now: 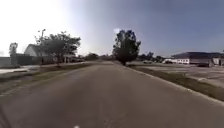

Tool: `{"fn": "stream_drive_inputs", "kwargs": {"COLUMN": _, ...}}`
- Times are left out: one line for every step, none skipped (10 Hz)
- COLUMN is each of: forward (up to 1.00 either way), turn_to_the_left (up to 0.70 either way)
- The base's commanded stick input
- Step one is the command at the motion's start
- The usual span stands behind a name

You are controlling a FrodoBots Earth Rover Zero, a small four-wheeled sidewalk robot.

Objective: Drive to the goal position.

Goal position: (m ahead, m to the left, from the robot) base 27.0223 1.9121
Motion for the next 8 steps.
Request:
{"fn": "stream_drive_inputs", "kwargs": {"forward": 1.0, "turn_to_the_left": -0.06}}
{"fn": "stream_drive_inputs", "kwargs": {"forward": 1.0, "turn_to_the_left": -0.06}}
{"fn": "stream_drive_inputs", "kwargs": {"forward": 1.0, "turn_to_the_left": -0.06}}
{"fn": "stream_drive_inputs", "kwargs": {"forward": 1.0, "turn_to_the_left": -0.06}}
{"fn": "stream_drive_inputs", "kwargs": {"forward": 1.0, "turn_to_the_left": -0.06}}
{"fn": "stream_drive_inputs", "kwargs": {"forward": 1.0, "turn_to_the_left": -0.06}}
{"fn": "stream_drive_inputs", "kwargs": {"forward": 1.0, "turn_to_the_left": -0.06}}
{"fn": "stream_drive_inputs", "kwargs": {"forward": 1.0, "turn_to_the_left": -0.06}}
